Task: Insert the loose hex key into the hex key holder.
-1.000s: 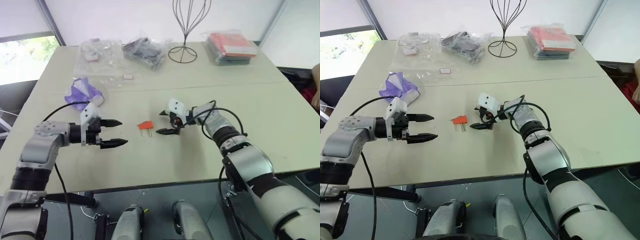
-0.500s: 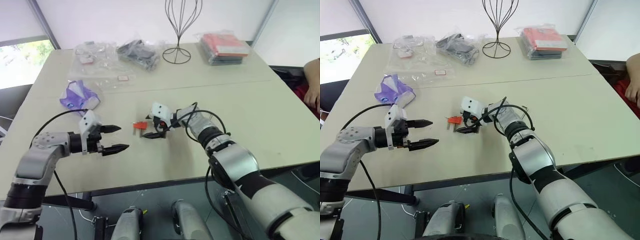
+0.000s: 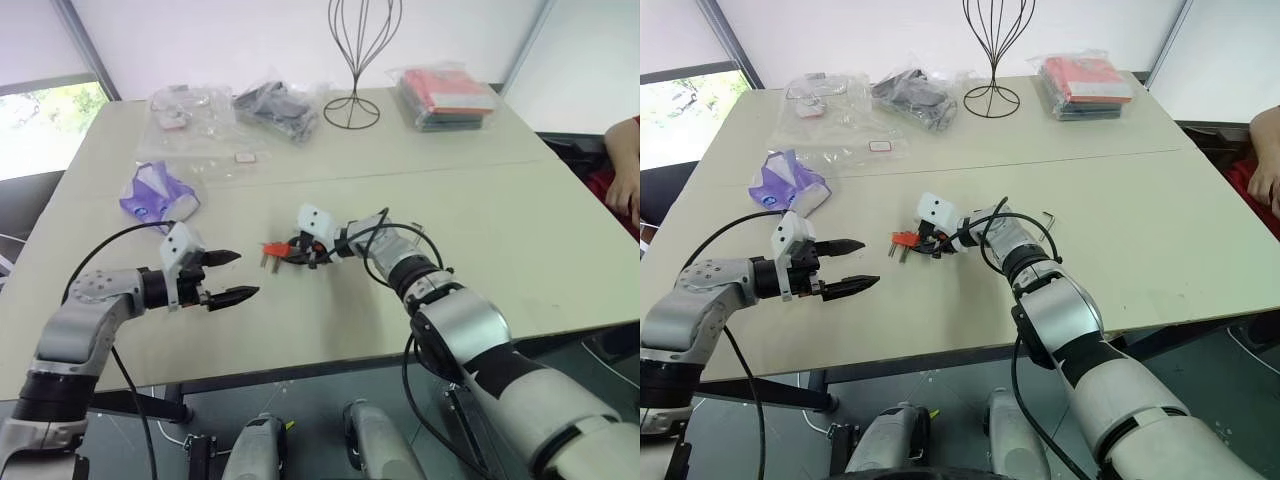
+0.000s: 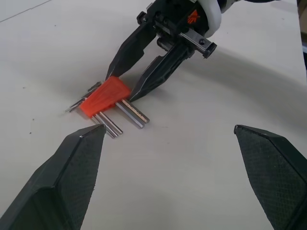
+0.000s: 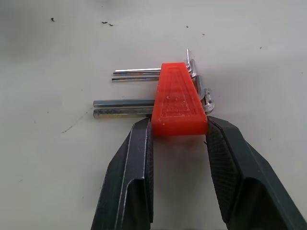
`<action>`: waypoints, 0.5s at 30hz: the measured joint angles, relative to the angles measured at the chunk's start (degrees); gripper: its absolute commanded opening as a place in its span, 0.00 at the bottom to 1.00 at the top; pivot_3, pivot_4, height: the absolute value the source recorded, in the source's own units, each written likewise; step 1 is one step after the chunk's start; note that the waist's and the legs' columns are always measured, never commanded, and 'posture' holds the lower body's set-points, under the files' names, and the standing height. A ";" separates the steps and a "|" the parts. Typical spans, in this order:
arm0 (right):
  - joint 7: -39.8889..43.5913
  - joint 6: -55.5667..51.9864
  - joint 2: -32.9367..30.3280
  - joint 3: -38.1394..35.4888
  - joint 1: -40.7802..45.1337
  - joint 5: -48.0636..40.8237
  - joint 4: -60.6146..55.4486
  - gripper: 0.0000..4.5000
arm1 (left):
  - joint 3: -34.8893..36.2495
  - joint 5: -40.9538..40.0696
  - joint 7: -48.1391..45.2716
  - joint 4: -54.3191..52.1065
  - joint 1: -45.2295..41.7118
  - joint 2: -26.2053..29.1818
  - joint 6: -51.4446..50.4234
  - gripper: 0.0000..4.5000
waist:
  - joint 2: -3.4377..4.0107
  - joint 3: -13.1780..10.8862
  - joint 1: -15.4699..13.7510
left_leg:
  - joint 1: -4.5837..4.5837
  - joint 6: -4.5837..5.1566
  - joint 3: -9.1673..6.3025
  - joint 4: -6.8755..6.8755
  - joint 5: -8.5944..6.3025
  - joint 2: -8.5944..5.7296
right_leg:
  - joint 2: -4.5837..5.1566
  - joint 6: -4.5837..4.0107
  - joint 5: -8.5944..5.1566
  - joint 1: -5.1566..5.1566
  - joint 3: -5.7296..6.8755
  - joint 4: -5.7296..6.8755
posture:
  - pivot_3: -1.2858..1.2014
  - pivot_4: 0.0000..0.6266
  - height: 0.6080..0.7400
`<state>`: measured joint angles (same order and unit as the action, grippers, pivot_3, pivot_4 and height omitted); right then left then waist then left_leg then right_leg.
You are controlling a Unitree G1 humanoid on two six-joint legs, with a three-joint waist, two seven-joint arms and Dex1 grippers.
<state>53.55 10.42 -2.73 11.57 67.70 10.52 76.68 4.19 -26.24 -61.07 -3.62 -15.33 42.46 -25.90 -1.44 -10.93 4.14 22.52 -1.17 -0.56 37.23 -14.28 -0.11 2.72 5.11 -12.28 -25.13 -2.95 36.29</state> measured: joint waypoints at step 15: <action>-12.41 37.16 -20.40 4.07 -0.87 9.60 -19.16 0.22 | -0.59 -3.31 -2.75 11.65 -18.13 -4.83 -4.32 1.00 | -0.02 -0.01 -0.03 | 0.07 0.00 0.17 -0.07 0.00 -0.11 | -0.10 0.07 -0.02 0.00 0.01 -0.15 | 0.52 0.24 1.00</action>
<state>41.14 47.58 -23.13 15.64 66.83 20.12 57.52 3.60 -29.55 -63.82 8.03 -33.47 37.63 -30.22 -1.46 -10.94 4.11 22.59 -1.17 -0.39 37.16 -14.28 -0.22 2.62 5.18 -12.31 -25.12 -2.94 36.13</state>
